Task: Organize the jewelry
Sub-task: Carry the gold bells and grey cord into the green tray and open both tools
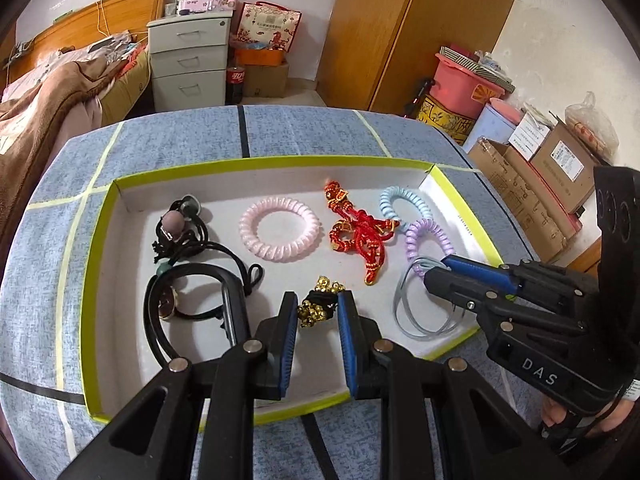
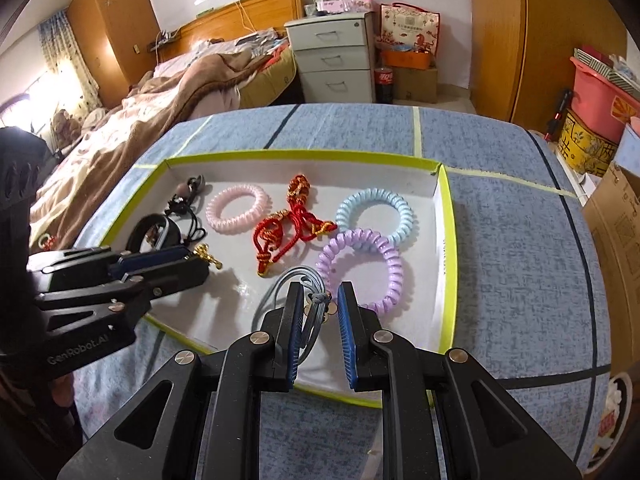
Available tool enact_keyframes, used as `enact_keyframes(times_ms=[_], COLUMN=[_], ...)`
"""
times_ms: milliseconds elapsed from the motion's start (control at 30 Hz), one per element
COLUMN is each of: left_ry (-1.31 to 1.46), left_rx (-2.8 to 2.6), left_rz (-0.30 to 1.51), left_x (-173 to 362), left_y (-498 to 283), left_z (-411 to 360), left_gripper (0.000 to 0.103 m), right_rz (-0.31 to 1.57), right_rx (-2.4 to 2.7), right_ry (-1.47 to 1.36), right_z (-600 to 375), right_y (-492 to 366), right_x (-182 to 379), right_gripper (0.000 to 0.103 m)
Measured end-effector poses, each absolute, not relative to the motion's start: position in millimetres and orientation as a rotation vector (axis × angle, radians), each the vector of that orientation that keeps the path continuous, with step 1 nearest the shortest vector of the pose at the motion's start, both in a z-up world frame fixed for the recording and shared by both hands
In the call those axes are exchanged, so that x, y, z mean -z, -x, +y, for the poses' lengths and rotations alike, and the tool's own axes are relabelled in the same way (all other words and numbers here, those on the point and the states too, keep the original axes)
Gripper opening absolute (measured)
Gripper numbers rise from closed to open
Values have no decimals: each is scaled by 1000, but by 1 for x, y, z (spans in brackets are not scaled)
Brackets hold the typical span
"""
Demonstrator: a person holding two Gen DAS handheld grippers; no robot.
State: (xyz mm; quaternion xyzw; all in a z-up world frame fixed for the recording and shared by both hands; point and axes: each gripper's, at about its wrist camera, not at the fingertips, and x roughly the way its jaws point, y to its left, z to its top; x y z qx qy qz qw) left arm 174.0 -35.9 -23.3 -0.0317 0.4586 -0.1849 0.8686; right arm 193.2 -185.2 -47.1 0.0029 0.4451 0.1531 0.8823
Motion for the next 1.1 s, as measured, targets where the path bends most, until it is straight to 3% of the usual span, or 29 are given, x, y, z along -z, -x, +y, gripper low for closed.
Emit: enact_keyframes(times_ms=[767,900,1100], left_ry=[86,88,74], left_rx=[374,374,369], left_rz=[987,987,984], left_x=[30,30,29], left_y=[-178,-178,-177], left_z=[-33,-32,-33], left_gripper=[22,23,30], right_rz=[908,911,910], right_rx=[-231,-227,-221], right_ry=[154,148,141], right_z=[-182,-183,-184], right_y=[-191,-191,-191], right_x=[48,49,49], right_gripper=[19,43,43])
